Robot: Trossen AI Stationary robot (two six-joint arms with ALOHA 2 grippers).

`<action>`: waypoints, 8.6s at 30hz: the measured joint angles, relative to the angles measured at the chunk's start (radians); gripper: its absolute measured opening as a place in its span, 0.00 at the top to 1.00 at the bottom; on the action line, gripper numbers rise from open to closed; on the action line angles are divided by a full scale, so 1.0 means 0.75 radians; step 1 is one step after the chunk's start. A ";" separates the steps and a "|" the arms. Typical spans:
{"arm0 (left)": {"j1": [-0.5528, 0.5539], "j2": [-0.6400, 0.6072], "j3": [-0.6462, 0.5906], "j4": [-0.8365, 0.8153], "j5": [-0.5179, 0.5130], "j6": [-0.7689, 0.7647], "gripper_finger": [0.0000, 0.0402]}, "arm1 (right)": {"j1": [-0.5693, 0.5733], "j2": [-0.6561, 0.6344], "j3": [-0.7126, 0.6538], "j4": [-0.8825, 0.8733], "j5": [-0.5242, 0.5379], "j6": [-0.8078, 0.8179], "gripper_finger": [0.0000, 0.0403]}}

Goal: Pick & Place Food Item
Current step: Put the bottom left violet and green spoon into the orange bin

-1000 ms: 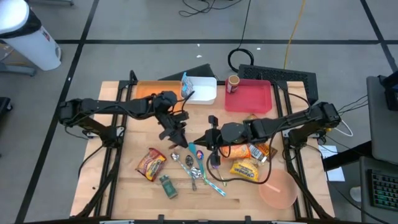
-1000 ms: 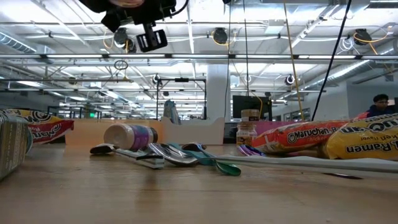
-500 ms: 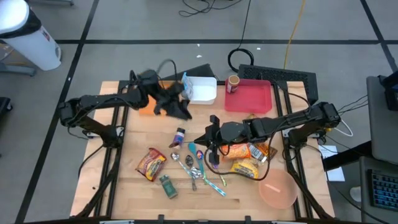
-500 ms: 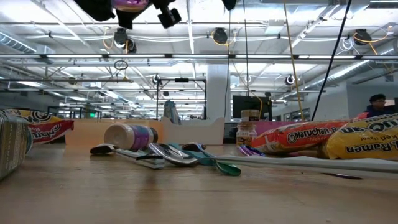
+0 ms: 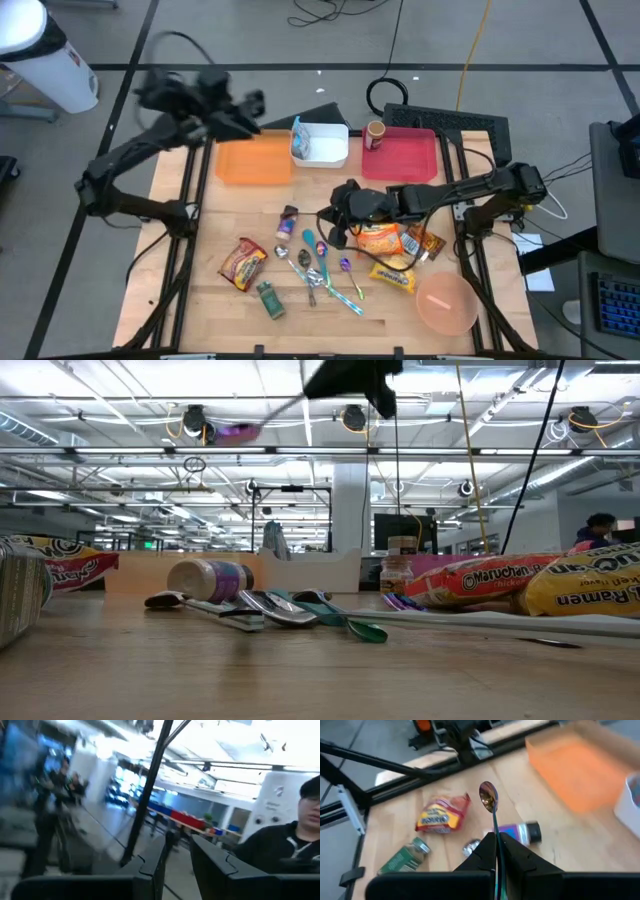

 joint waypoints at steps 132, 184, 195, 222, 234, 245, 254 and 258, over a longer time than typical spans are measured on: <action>-0.219 0.498 0.243 -1.061 -1.135 0.680 0.98 | -0.711 -0.865 -1.038 1.257 -0.494 0.404 0.60; 0.658 -0.159 -0.614 -1.713 -0.941 0.890 0.99 | -0.750 -0.863 -1.038 1.108 -0.479 0.450 0.50; 0.665 -0.292 -0.833 -1.603 -1.156 0.675 0.98 | -0.750 -0.863 -1.038 1.100 -0.446 0.437 0.50; 0.613 0.062 -0.847 -1.407 -1.274 0.570 0.97 | -0.750 -0.831 -1.038 1.102 -0.454 0.472 0.50; 0.613 0.130 -0.846 -1.357 -1.309 0.544 0.95 | -0.750 -0.831 -1.038 1.097 -0.446 0.469 0.50; 0.613 0.208 -0.845 -1.292 -1.281 0.529 0.93 | -0.750 -0.830 -1.038 1.054 -0.449 0.472 0.50; 0.612 0.219 -0.845 -1.293 -1.313 0.548 0.92 | -0.750 -0.830 -1.038 1.055 -0.449 0.472 0.50; 0.612 0.219 -0.845 -1.293 -1.333 0.549 0.92 | -0.750 -0.830 -1.038 1.052 -0.449 0.470 0.50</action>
